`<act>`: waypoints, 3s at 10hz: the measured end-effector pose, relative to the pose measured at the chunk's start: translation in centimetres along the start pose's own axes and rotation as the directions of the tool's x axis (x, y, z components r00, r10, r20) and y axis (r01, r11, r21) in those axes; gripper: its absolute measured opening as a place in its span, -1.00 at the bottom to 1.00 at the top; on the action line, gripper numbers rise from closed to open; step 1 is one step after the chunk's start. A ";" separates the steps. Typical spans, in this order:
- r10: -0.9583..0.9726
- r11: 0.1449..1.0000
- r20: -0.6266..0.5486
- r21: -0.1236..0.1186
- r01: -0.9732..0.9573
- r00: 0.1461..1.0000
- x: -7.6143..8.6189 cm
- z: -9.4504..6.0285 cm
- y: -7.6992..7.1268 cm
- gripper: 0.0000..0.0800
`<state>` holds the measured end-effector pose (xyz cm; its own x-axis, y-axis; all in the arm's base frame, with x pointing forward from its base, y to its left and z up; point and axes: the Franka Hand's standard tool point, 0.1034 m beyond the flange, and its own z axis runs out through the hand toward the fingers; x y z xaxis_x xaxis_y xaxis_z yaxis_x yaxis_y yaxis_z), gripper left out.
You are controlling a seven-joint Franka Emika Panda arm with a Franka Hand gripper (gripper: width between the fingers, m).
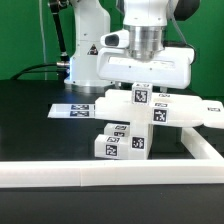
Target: Assemble chair
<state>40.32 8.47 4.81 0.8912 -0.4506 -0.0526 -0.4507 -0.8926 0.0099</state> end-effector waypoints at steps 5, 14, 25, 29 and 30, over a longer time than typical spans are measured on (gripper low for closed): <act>0.084 0.996 0.000 0.000 -0.084 0.996 -0.1 0.0 -0.1 0.62; 0.047 0.998 0.010 -0.029 -0.047 0.999 -1.8 1.7 -0.6 0.62; 0.029 0.998 0.027 -0.061 -0.027 0.999 -2.9 3.3 -0.4 0.62; 0.029 0.998 0.028 -0.063 -0.027 0.999 -2.9 3.4 -0.3 -0.36; 0.029 0.998 0.028 -0.063 -0.027 0.999 -2.9 3.4 -0.3 -0.80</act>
Offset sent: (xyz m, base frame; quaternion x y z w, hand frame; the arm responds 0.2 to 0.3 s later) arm 0.0000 0.0000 0.0000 0.0000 0.0000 0.0000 1.0000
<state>37.67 10.13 1.59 0.8760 -0.4756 -0.0806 -0.4705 -0.8793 0.0739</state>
